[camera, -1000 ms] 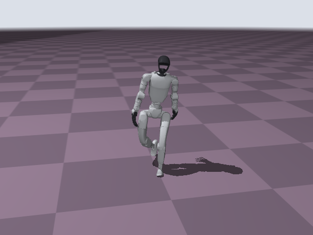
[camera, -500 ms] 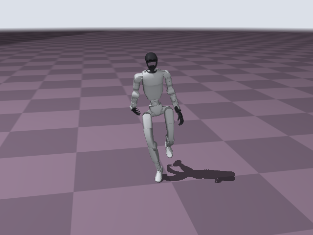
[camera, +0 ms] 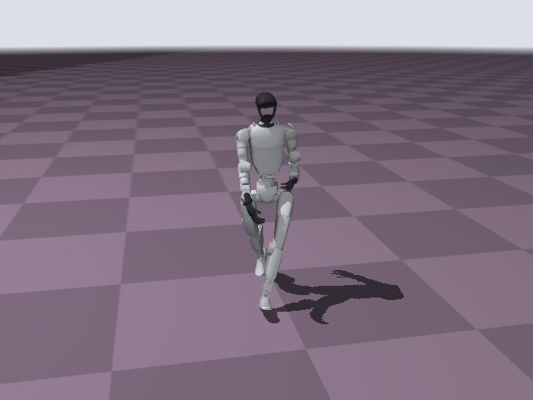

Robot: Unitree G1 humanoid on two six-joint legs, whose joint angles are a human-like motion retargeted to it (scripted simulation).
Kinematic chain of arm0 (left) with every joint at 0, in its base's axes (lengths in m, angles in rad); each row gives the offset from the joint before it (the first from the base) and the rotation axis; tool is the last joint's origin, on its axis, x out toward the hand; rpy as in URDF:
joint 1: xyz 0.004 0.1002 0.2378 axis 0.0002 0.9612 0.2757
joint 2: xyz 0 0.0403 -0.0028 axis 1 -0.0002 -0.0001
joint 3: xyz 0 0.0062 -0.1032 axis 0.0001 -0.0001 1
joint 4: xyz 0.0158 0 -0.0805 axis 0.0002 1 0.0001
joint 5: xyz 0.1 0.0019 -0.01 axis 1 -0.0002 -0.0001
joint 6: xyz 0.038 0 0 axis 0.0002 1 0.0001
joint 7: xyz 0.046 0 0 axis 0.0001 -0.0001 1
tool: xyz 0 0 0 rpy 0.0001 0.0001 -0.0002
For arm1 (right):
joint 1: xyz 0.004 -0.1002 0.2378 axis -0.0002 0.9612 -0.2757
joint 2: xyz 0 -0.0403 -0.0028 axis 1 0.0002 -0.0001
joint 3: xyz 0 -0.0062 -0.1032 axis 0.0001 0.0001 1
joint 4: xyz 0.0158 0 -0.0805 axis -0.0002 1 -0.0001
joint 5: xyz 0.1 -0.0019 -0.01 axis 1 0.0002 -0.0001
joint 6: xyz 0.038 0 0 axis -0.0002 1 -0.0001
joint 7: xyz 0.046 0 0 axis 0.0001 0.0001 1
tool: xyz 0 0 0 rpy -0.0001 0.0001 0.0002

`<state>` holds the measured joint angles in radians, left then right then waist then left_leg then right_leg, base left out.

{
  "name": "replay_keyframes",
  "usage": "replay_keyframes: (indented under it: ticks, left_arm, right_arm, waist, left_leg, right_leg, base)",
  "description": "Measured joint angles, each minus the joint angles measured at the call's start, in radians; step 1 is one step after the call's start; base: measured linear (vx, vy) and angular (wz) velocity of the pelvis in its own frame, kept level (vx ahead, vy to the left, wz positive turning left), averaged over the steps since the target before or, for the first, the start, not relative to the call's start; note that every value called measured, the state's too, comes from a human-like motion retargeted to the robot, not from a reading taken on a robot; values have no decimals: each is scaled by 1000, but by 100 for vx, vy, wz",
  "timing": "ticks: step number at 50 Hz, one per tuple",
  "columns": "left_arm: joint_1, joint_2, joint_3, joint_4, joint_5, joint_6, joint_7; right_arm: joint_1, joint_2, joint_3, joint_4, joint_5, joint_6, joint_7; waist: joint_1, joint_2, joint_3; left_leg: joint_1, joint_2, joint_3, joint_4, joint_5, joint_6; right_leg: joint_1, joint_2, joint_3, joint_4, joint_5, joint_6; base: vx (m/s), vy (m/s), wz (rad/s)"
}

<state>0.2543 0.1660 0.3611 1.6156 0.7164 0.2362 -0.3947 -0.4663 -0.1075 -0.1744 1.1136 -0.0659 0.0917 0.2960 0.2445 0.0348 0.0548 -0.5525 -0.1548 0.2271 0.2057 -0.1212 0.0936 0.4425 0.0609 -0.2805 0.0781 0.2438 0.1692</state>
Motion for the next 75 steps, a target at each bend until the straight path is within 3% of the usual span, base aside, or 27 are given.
replay_keyframes:
  ticks: [2, 3, 5, 7, 8, 12, 18, 22, 26, 28, 30, 33, 35, 37, 40, 44, 47, 50, 52, 53, 55, 57, 60, 63, 69, 72, 75]
  left_arm:
    - [-4, -2, -14, -8, 0, -8, -18]
    - [-22, -8, -7, -19, -9, -6, -15]
    - [-63, -29, -24, -68, -37, 11, 18]
    - [-135, -30, -88, -138, -100, -10, 61]
    - [-186, -29, -126, -170, -145, -32, 90]
    - [-347, -5, -230, -333, -198, -78, 235]
    - [-503, 77, -325, -612, -252, -128, 263]
    - [-517, 73, -321, -746, -300, -164, 329]
    - [-486, 57, -322, -770, -340, -220, 385]
    - [-455, 53, -308, -770, -298, -200, 370]
    - [-400, 62, -289, -770, -223, -159, 334]
    - [-329, 41, -295, -689, -157, -133, 350]
    - [-308, 20, -271, -573, -148, -128, 366]
    - [-297, 16, -243, -454, -128, -115, 297]
    - [-265, 3, -195, -299, -89, -84, 226]
    - [-193, -6, -94, -111, -104, -52, 225]
    - [-130, -19, -35, -14, -130, -23, 215]
    - [-77, -12, 32, 21, -123, -9, 200]
    - [-41, -11, 62, 24, -120, -6, 180]
    - [-20, -10, 72, 24, -120, -5, 170]
    - [28, -15, 80, 19, -126, 0, 153]
    - [35, -36, 115, -1, -132, 24, 141]
    - [0, -68, 102, -99, -119, 35, 118]
    - [-78, -60, -19, -224, -135, -19, 150]
    - [-249, 6, -266, -527, -78, 14, 271]
    - [-303, 46, -334, -732, -91, -71, 245]
    - [-352, 64, -374, -892, -173, -225, 202]
  right_arm:
    - [48, 16, -12, 3, -61, 15, -23]
    - [72, 30, 22, 14, -75, 17, -56]
    - [130, 34, 98, 50, -81, 35, -105]
    - [167, 24, 103, 94, -147, 64, -76]
    - [176, 18, 98, 118, -189, 73, -73]
    - [260, -4, 44, 264, -229, 83, -130]
    - [416, -35, -19, 396, -182, 114, 9]
    - [525, -21, -73, 353, -124, 34, -30]
    - [574, -3, -95, 365, -124, 20, -10]
    - [586, 6, -92, 373, -136, 20, 14]
    - [596, 9, -68, 380, -156, 21, 26]
    - [561, -11, -43, 397, -183, 45, 23]
    - [516, -27, 17, 401, -182, 55, 10]
    - [453, -31, 61, 409, -176, 58, -5]
    - [360, -30, 41, 405, -209, 84, -31]
    - [262, -14, 56, 345, -225, 73, -73]
    - [220, -9, 93, 263, -218, 70, -75]
    - [189, -3, 138, 151, -223, 59, -81]
    - [182, -12, 168, 79, -239, 55, -90]
    - [186, -17, 184, 49, -249, 56, -95]
    - [212, -31, 206, 5, -281, 61, -103]
    - [197, -10, 218, 29, -343, 67, -117]
    - [221, 21, 220, 109, -343, 101, -204]
    - [268, 7, 187, 169, -326, 52, -208]
    - [390, -9, 43, 356, -228, -99, -397]
    - [452, -14, -21, 445, -66, -157, -346]
    - [512, -14, -83, 490, 14, -101, -309]
  waist:
    - [12, -42, -34]
    - [5, -46, -11]
    - [-69, -69, 33]
    - [-119, -1, 54]
    - [-131, 10, 75]
    - [-229, -8, 94]
    - [-396, -34, 65]
    - [-437, -52, 86]
    - [-421, -113, 112]
    - [-398, -139, 116]
    - [-365, -150, 106]
    - [-338, -139, 133]
    - [-326, -139, 153]
    - [-336, -117, 165]
    - [-268, -45, 155]
    - [-196, -14, 116]
    - [-189, -47, 81]
    - [-126, -18, 91]
    - [-89, -6, 91]
    - [-87, -1, 84]
    - [-69, -24, 51]
    - [-108, -35, 28]
    - [-140, -3, 61]
    - [-112, 31, 90]
    - [-235, -4, 87]
    - [-274, -44, 81]
    - [-332, -71, 91]
  left_leg:
    - [-34, 15, 26, 184, -174, 100]
    - [-7, 29, -11, 235, -225, 98]
    - [108, 11, 5, 283, -319, 137]
    - [171, 48, -115, 295, -360, 144]
    - [194, 59, -124, 302, -381, 151]
    - [313, 18, -204, 204, -375, 168]
    - [444, -21, -280, 104, -334, 168]
    - [588, -22, -286, 112, -243, 168]
    - [764, -30, -229, 129, -76, 168]
    - [849, -33, -198, 142, 25, 168]
    - [923, -20, -87, 156, 156, 168]
    - [854, 29, -43, 495, 191, 168]
    - [706, -54, -156, 822, 122, 168]
    - [555, 55, -186, 1156, -77, 168]
    - [334, 232, -212, 1421, -214, 168]
    - [147, 252, -79, 1162, -135, 168]
    - [133, 65, 16, 566, 36, 140]
    - [192, 35, -94, 46, 198, -111]
    - [203, 81, -45, -54, 256, -182]
    - [202, 82, -14, -55, 312, -134]
    - [215, 49, 156, 3, 249, 145]
    - [151, 74, -41, 208, 110, 120]
    - [277, 150, 39, 300, -3, 168]
    - [363, 150, -10, 300, -48, 168]
    - [506, 22, -172, 101, 54, 163]
    - [558, -38, -292, 37, 52, 168]
    - [599, -65, -435, 42, 11, 168]
  right_leg:
    - [-29, -38, -87, 107, 177, 28]
    - [-54, -49, -76, 221, 254, 21]
    - [-184, -95, -79, 616, 280, 3]
    - [-288, -62, -154, 761, 177, -86]
    - [-390, -84, -156, 906, 29, -91]
    - [-772, -172, -204, 1202, -377, -177]
    - [-1103, -281, -306, 1014, -511, -411]
    - [-1069, -201, -242, 615, -309, -410]
    - [-842, -150, -131, 366, -264, -425]
    - [-665, -166, -302, 275, -237, -430]
    - [-625, -163, -182, 260, -126, -431]
    - [-585, -157, -91, 335, -181, -430]
    - [-498, -168, -138, 313, -236, -430]
    - [-446, -120, -144, 289, -258, -430]
    - [-390, 5, -111, 213, -245, -429]
    - [-293, 66, -137, 92, -198, -412]
    - [-233, -16, -141, 29, -158, -309]
    - [-117, 35, -145, -10, -170, -273]
    - [-44, 51, -128, -13, -176, -244]
    - [-15, 59, -123, -2, -174, -230]
    - [12, 25, -107, 62, -141, -190]
    - [-11, 19, -125, 183, 19, -176]
    - [-66, -52, -285, 496, 249, -205]
    - [-175, -180, -415, 765, 75, -325]
    - [-540, -311, -411, 725, -334, -150]
    - [-671, -318, -250, 450, -346, -163]
    - [-716, -298, 83, 220, -275, -111]
  base:
    - [130, 14, -32]
    - [120, 6, -1]
    - [115, 6, 91]
    - [86, 12, 90]
    - [67, 8, 51]
    - [75, -3, 87]
    - [98, -22, 91]
    - [106, -32, 46]
    - [115, -29, -14]
    - [141, -1, -31]
    - [133, 19, -31]
    - [89, 7, -17]
    - [95, -26, -60]
    - [80, -53, -18]
    - [80, -18, -33]
    - [85, 48, -29]
    - [60, 85, 41]
    - [114, 21, -70]
    - [127, 19, -65]
    - [120, 19, -20]
    - [127, 22, -6]
    - [103, 23, -8]
    - [89, 15, 46]
    - [79, 16, 53]
    - [59, 2, 194]
    - [68, -22, 223]
    - [62, -27, 274]
